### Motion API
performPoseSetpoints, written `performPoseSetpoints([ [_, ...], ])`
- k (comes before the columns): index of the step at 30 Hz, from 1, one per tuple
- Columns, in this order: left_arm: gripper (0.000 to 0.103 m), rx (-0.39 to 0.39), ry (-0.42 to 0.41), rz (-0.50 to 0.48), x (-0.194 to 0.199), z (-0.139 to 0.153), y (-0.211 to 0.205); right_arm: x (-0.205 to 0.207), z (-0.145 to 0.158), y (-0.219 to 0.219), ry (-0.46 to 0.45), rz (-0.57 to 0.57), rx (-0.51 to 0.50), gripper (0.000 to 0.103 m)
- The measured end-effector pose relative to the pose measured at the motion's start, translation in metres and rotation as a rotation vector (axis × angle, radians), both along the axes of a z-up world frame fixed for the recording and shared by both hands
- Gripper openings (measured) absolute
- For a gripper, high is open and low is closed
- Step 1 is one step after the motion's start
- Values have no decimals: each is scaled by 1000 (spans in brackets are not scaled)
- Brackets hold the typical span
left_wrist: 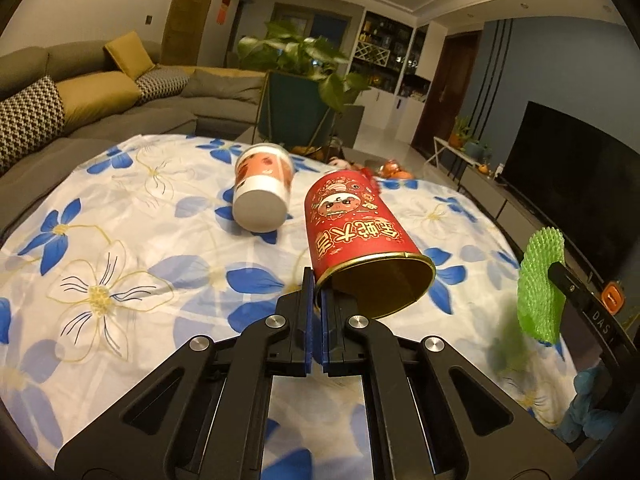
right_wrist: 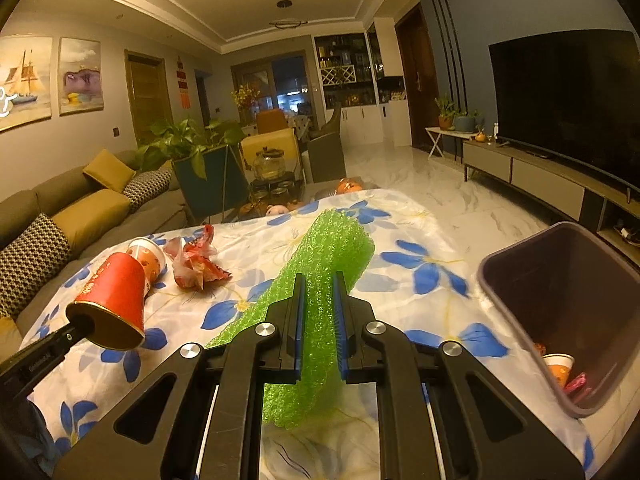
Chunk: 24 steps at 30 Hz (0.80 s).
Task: Collect trash
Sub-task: 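Grasp and lift the red tin with the left tool while the right tool lifts the green net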
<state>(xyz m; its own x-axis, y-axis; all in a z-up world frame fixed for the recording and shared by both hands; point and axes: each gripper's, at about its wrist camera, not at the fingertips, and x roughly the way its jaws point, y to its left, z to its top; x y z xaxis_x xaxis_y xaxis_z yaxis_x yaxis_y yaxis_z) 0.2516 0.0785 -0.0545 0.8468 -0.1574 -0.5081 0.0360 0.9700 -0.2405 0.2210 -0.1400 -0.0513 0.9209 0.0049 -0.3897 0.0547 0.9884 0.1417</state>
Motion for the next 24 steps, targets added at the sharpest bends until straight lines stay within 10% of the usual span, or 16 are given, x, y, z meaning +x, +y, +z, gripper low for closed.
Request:
performPoseSetpoints([
  [24, 2, 29, -100, -153, -59, 50, -100, -90, 37, -67, -131, -72, -23, 13],
])
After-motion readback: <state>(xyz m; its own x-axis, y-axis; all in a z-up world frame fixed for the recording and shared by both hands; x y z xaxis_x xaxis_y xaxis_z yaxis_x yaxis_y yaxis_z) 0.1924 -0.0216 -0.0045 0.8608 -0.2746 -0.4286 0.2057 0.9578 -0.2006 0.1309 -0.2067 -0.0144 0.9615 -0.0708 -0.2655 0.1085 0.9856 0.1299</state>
